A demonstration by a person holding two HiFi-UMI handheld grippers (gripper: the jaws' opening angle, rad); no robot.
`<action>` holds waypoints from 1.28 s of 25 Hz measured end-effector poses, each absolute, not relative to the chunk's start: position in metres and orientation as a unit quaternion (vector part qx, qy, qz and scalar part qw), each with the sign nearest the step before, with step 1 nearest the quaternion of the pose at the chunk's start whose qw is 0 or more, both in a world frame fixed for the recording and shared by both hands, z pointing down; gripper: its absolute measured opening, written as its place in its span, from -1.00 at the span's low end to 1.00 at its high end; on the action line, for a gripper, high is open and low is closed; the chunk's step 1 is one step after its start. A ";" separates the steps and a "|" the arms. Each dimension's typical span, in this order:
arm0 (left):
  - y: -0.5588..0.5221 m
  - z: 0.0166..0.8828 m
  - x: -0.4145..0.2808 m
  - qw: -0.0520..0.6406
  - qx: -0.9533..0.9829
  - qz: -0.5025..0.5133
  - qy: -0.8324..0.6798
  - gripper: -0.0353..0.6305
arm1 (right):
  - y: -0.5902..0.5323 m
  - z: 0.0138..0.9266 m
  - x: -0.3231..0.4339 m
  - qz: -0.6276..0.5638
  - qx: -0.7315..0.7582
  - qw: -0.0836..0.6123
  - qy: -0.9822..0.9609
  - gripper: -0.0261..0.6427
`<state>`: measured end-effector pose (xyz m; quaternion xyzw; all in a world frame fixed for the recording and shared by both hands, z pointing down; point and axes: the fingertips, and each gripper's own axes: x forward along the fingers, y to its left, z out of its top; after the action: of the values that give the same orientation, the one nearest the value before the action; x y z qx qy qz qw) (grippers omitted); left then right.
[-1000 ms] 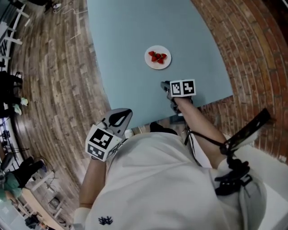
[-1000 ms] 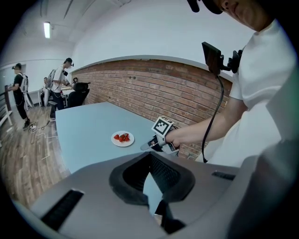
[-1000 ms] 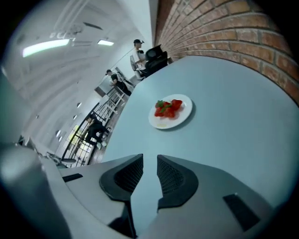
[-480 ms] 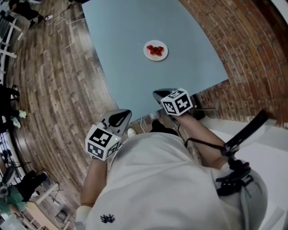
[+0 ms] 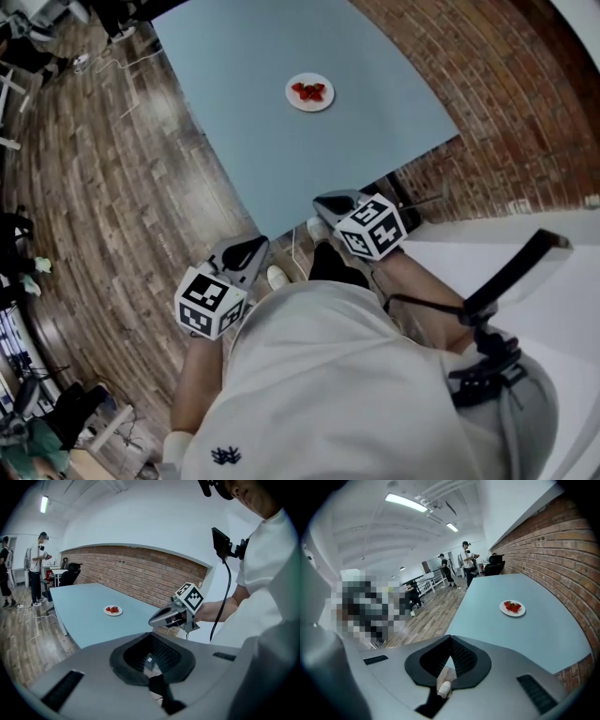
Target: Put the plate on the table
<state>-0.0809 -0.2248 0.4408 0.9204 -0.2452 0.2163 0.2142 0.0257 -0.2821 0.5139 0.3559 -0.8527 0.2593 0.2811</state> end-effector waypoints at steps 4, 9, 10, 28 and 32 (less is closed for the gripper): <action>-0.211 0.440 -0.088 0.215 0.926 0.208 -0.232 -0.89 | -0.262 0.503 0.018 0.238 0.363 0.281 -0.856 -0.90; -0.198 0.444 -0.093 0.213 0.930 0.206 -0.217 -0.89 | -0.242 0.496 0.008 0.218 0.368 0.295 -0.854 -0.90; -0.196 0.444 -0.094 0.212 0.931 0.207 -0.215 -0.89 | -0.238 0.495 0.006 0.216 0.369 0.295 -0.855 -0.90; -0.174 0.444 -0.101 0.200 0.935 0.210 -0.202 -0.89 | -0.208 0.473 -0.007 0.194 0.375 0.285 -0.860 -0.90; -0.173 0.445 -0.104 0.199 0.936 0.210 -0.202 -0.89 | -0.207 0.473 -0.013 0.195 0.371 0.285 -0.862 -0.90</action>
<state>-0.1043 -0.1731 0.4445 0.9356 -0.2017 0.2103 0.1995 -0.0131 -0.2067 0.4726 0.3710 -0.8619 0.1951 0.2853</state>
